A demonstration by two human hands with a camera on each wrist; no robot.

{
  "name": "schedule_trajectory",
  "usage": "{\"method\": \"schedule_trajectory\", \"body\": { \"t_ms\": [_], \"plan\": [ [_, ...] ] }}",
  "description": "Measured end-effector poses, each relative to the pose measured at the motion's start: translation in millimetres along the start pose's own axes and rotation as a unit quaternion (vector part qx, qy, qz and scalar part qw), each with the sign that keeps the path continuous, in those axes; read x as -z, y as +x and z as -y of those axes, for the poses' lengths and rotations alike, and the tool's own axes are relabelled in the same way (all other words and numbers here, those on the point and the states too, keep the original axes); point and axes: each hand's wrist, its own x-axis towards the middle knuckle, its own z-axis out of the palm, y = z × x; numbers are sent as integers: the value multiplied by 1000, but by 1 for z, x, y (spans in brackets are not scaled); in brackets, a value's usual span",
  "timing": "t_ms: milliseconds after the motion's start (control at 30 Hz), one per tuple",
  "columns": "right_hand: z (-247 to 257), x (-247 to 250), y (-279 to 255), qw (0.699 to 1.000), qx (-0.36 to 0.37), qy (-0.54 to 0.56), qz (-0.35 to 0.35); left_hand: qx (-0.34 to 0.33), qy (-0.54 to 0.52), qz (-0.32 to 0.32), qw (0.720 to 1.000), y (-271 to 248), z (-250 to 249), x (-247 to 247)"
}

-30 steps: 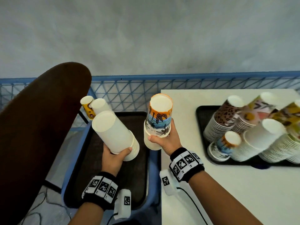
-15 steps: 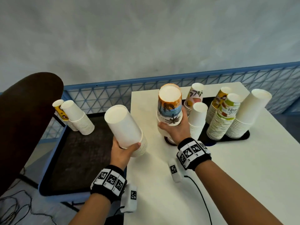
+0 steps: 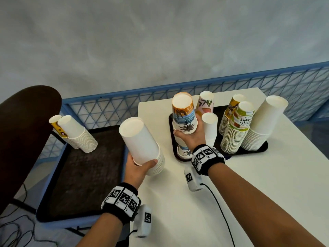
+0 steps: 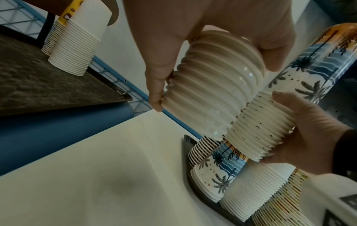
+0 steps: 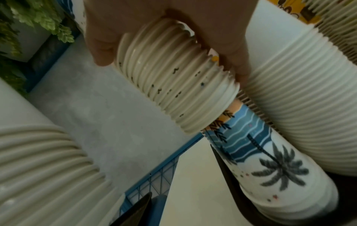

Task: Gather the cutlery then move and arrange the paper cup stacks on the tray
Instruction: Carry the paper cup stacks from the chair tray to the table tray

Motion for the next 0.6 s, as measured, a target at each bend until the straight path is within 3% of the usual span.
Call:
{"method": "schedule_trajectory", "body": {
  "t_ms": [133, 333, 467, 600],
  "plan": [
    [-14, -8, 5, 998, -54, 1, -16, 16, 2, 15, 1000, 12, 7, 6],
    [-48, -7, 8, 982, -157, -95, 38, 27, 27, 48, 998, 32, 12, 7],
    [-55, -2, 6, 971, -194, -137, 10, 31, 40, 78, 996, 39, 12, 2],
    [-41, 5, 3, 958, -189, -205, 60, 28, 31, 108, 993, 34, 6, -11]
  ]
}}
